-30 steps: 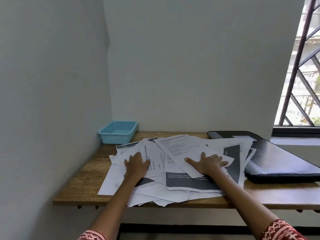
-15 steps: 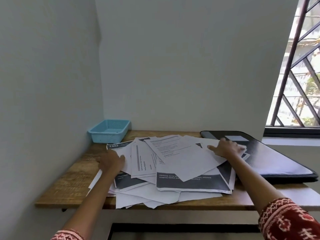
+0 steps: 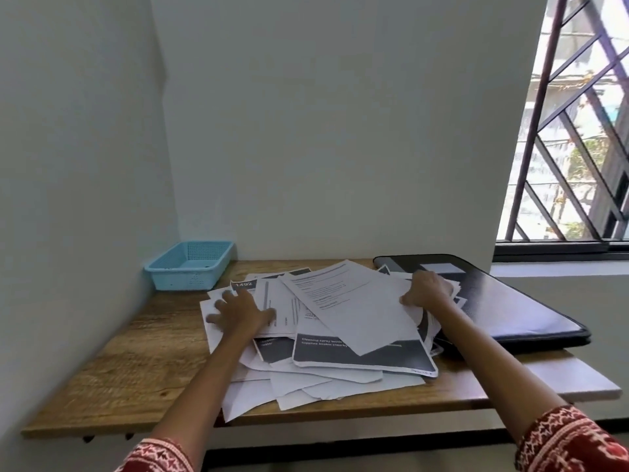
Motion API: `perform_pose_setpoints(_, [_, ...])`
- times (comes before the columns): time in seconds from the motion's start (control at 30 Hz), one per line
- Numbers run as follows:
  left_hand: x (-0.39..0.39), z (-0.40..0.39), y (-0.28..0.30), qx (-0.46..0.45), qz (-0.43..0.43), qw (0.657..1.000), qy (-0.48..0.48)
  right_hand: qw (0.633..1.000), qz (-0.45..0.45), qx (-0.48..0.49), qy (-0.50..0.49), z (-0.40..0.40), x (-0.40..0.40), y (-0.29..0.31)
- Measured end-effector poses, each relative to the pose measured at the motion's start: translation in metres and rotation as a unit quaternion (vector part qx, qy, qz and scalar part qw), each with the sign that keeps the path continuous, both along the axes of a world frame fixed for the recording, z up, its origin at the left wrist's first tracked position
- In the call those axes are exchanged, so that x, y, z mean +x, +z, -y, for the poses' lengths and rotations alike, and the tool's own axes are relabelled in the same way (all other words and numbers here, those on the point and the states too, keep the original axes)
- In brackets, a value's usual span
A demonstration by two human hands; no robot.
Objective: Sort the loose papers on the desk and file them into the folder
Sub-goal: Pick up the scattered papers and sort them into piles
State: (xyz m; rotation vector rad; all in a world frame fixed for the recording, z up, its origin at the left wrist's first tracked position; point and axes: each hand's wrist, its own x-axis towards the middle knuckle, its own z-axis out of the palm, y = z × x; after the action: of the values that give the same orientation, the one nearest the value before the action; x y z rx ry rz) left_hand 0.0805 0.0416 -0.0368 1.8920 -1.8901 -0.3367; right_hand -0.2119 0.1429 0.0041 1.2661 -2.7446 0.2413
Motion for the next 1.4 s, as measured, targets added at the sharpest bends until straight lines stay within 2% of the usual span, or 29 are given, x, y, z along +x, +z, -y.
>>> perform_pose_setpoints(0.07, [0.012,0.005,-0.001,-0.019,-0.005,0.998,0.061,0.997,-0.076,-0.014,-0.012,-0.002,-0.004,0.001])
perform_pose_setpoints(0.13, [0.025,0.015,-0.005,-0.007,-0.061,0.992,0.112,0.994,-0.091,-0.051,0.027,0.002,-0.003,0.001])
perform_pose_setpoints(0.2, [0.034,0.022,-0.01,-0.012,-0.098,0.99,0.102,0.992,-0.015,-0.084,0.097,0.01,0.006,-0.002])
perform_pose_setpoints(0.3, [0.038,0.022,-0.012,-0.055,-0.159,0.984,0.057,0.968,0.109,-0.102,0.2,0.022,0.032,-0.012])
perform_pose_setpoints(0.43, [0.034,0.022,-0.02,-0.084,-0.276,0.956,0.048,0.923,0.155,-0.105,0.337,0.034,0.088,-0.022])
perform_pose_setpoints(0.57, [0.025,0.03,-0.022,-0.086,-0.379,0.921,-0.001,0.886,0.172,-0.033,0.43,0.045,0.135,-0.026])
perform_pose_setpoints(0.67, [0.016,0.039,-0.025,-0.103,-0.368,0.924,-0.028,0.892,0.119,0.021,0.436,0.055,0.15,-0.029])
perform_pose_setpoints(0.77, [0.008,0.042,-0.023,-0.211,-0.279,0.937,-0.011,0.906,0.083,0.027,0.413,0.068,0.151,-0.025])
perform_pose_setpoints(0.83, [0.003,0.045,-0.019,-0.244,-0.275,0.929,-0.031,0.913,0.045,0.02,0.404,0.077,0.153,-0.022])
perform_pose_setpoints(0.9, [0.0,0.05,-0.013,-0.157,-0.33,0.93,-0.044,0.914,0.0,0.023,0.405,0.085,0.157,-0.019])
perform_pose_setpoints(1.0, [-0.003,0.07,-0.009,0.066,-0.403,0.911,-0.059,0.891,-0.043,0.04,0.45,0.095,0.164,-0.023])
perform_pose_setpoints(1.1, [-0.001,0.095,-0.004,0.149,-0.458,0.873,-0.076,0.867,0.047,0.028,0.495,0.102,0.162,-0.037])
perform_pose_setpoints(1.2, [-0.002,0.103,-0.003,0.139,-0.47,0.862,-0.129,0.862,0.104,0.01,0.497,0.107,0.158,-0.052])
perform_pose_setpoints(1.3, [-0.008,0.106,-0.013,0.065,-0.486,0.865,-0.105,0.862,0.127,-0.022,0.491,0.11,0.155,-0.054])
perform_pose_setpoints(1.4, [-0.011,0.114,-0.023,0.006,-0.426,0.899,-0.099,0.859,0.116,-0.041,0.497,0.11,0.157,-0.056])
